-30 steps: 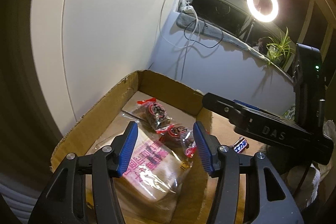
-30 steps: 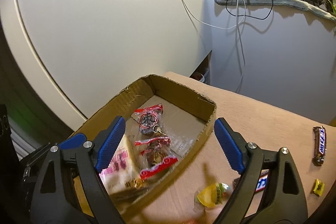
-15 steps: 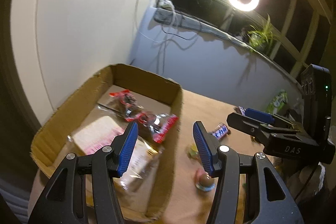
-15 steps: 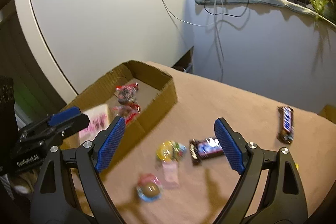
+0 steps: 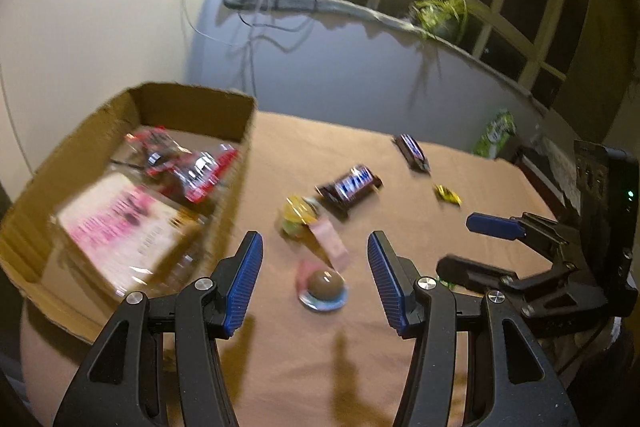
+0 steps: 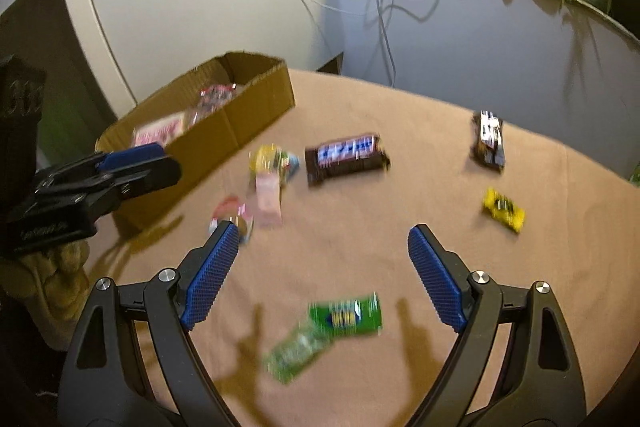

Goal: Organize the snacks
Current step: 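Move the right tool back over the green candies on the table, then grasp the pale green candy with the right tool while the left tool grasps the egg snack, then carry both snacks to the box and release them from both tools, then move both tools back over the table toward the remaining snacks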

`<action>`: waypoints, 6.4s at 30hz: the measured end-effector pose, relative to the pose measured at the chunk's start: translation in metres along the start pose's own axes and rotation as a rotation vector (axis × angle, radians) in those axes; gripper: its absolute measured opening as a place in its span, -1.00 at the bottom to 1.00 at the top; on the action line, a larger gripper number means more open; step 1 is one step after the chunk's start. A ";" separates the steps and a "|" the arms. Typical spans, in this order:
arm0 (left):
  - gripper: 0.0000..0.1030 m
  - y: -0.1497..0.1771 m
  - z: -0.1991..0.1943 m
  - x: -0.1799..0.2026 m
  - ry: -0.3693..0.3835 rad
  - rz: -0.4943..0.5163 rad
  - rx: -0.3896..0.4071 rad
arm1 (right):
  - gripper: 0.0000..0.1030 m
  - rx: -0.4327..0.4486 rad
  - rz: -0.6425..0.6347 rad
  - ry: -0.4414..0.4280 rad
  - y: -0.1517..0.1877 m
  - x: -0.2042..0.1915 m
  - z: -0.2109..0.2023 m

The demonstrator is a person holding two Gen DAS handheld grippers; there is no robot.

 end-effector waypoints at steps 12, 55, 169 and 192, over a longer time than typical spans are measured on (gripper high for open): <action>-0.07 0.031 0.028 0.007 0.012 0.017 -0.109 | 0.24 -0.093 -0.024 -0.050 0.068 -0.017 -0.008; -0.35 0.029 0.037 0.003 -0.054 0.075 -0.113 | -0.57 -0.035 -0.124 0.051 0.059 -0.027 -0.007; 0.15 -0.035 -0.030 -0.047 -0.104 -0.020 0.095 | 0.66 0.064 -0.084 0.036 -0.096 -0.033 0.029; 0.05 0.000 0.032 0.012 -0.149 0.143 -0.045 | 0.14 -0.074 -0.259 -0.036 0.032 0.012 0.019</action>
Point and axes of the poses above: each gripper's, at about its wrist camera, not at the fingertips, and z roughly the way its jaws point, x to its right, y to its underside, the point moved 10 cm from there along z, roughly the way its jaws point, and after that the axes turned 12 degrees about y, right-handed, at the moved point
